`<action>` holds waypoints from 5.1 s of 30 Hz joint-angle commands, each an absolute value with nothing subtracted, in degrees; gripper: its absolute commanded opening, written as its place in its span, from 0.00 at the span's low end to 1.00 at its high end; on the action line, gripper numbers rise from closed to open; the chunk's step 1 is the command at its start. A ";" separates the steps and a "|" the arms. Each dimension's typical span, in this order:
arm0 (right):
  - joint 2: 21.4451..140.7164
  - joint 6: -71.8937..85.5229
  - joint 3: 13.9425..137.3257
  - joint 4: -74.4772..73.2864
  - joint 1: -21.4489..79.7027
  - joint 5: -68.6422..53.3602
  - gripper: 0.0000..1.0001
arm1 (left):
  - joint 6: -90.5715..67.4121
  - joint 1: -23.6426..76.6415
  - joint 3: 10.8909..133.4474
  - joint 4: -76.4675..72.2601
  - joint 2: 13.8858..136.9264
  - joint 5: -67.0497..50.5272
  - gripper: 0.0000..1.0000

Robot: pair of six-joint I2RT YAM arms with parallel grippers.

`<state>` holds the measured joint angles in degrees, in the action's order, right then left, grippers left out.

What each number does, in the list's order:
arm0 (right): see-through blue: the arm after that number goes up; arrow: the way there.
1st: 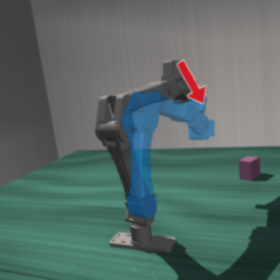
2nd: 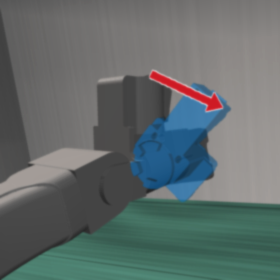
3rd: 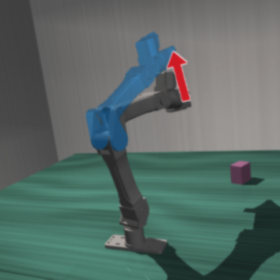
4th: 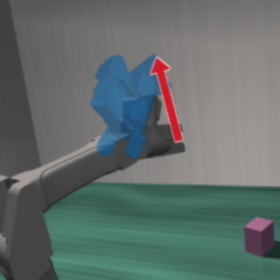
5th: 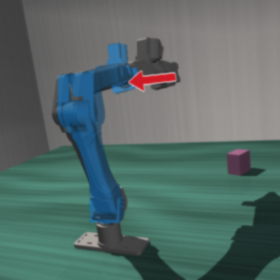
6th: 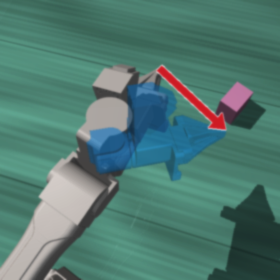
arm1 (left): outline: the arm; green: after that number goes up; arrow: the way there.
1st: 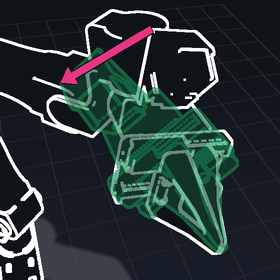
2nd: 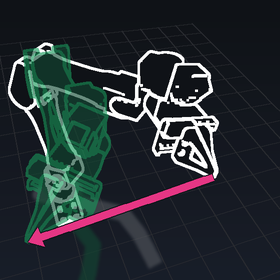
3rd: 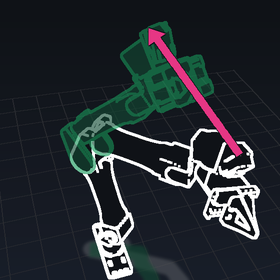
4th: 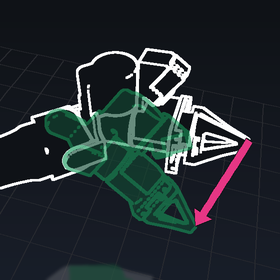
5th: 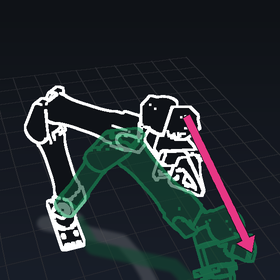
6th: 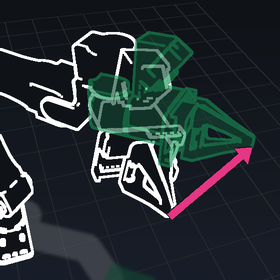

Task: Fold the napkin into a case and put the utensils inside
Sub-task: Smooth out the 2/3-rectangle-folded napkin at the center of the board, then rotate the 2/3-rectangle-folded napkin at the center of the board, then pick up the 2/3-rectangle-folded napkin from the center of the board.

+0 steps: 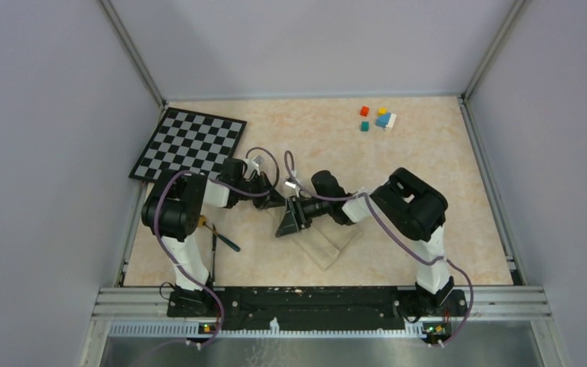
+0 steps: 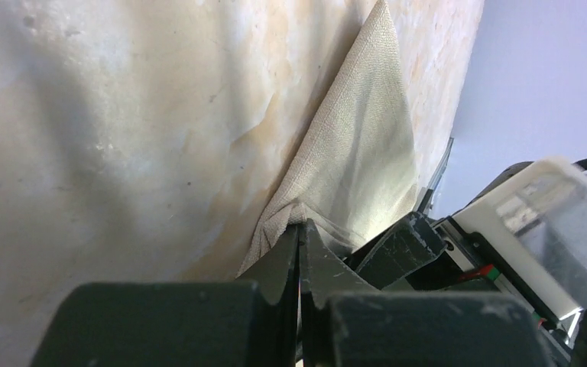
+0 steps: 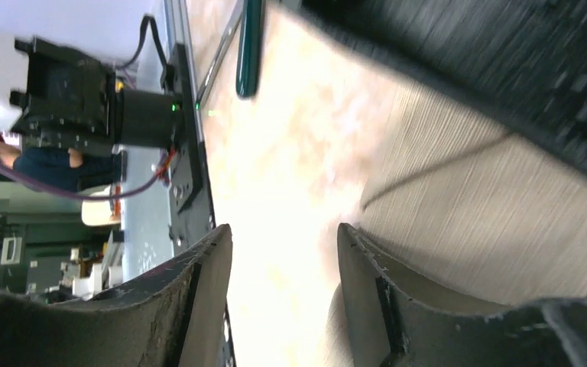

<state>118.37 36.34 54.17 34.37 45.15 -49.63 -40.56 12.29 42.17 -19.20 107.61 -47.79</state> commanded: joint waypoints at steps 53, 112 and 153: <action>91.67 33.50 37.38 17.36 31.67 -44.62 0.56 | -31.26 15.56 53.39 16.00 85.92 -32.88 0.83; 67.50 36.42 21.37 -3.85 15.53 -20.30 0.45 | -50.71 69.03 73.81 39.32 102.96 12.47 0.62; 82.54 56.33 14.75 42.70 15.65 -41.85 0.80 | -47.20 72.95 80.14 47.02 106.53 15.55 0.00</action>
<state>75.09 47.68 12.32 26.52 11.68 -41.91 -47.99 72.79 80.31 48.60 110.52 16.32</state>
